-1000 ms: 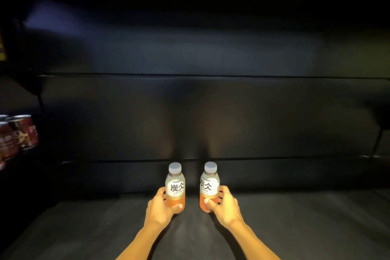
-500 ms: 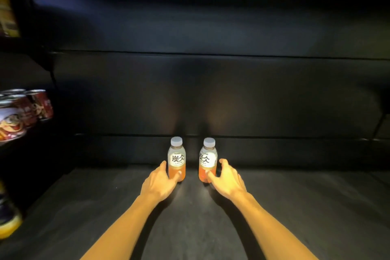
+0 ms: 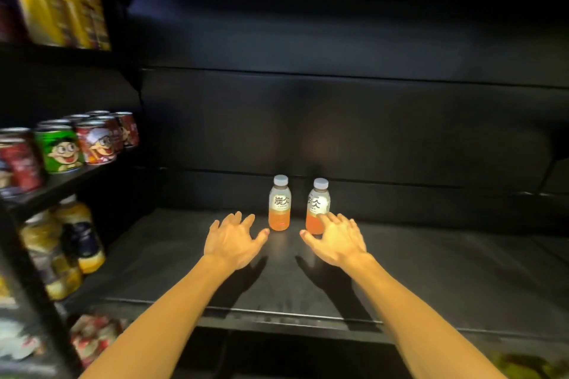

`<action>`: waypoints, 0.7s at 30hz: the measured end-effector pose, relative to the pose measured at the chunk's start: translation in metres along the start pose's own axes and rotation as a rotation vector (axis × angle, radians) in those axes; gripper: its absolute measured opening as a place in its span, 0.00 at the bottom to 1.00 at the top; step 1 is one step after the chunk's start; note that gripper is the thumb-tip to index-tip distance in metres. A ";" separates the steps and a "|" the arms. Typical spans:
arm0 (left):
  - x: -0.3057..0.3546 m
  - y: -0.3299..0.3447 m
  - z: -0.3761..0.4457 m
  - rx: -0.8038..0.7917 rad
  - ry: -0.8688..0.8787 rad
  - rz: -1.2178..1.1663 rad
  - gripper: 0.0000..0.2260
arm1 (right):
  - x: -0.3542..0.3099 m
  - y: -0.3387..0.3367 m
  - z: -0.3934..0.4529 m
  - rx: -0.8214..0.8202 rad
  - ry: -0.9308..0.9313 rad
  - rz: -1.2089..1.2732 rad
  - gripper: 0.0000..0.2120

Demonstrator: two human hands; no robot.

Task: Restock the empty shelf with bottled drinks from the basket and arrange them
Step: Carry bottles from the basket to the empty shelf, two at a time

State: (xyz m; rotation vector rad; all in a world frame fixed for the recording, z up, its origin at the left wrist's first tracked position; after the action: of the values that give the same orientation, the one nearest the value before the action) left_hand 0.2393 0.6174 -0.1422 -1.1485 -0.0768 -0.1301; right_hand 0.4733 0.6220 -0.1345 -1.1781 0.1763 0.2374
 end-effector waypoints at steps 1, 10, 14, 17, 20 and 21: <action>-0.009 -0.011 -0.013 0.007 -0.002 0.015 0.32 | -0.011 -0.004 -0.009 0.003 -0.018 -0.001 0.34; -0.148 -0.099 -0.163 -0.090 -0.213 0.149 0.34 | -0.179 -0.002 -0.109 -0.086 -0.296 0.017 0.37; -0.222 -0.135 -0.236 -0.083 -0.346 0.170 0.35 | -0.268 0.013 -0.152 -0.130 -0.473 0.071 0.36; -0.270 -0.161 -0.287 -0.081 -0.463 0.200 0.35 | -0.334 0.019 -0.182 -0.155 -0.611 0.116 0.35; -0.315 -0.184 -0.334 -0.072 -0.571 0.232 0.34 | -0.398 0.026 -0.209 -0.155 -0.735 0.146 0.36; -0.330 -0.191 -0.349 -0.056 -0.607 0.239 0.34 | -0.419 0.030 -0.218 -0.157 -0.774 0.151 0.36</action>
State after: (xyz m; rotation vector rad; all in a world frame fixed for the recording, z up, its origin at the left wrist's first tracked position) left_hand -0.1162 0.2427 -0.1542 -1.2116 -0.4732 0.4344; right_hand 0.0596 0.3925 -0.1334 -1.1510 -0.4414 0.8296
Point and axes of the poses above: each hand's wrist, its own z-axis towards the middle knuckle, its own y-axis out of the palm, x = y × z, the point moved 4 cm from there along z, towards the middle knuckle, and after that the axes turned 13 degrees about x, right-handed, at the moved point
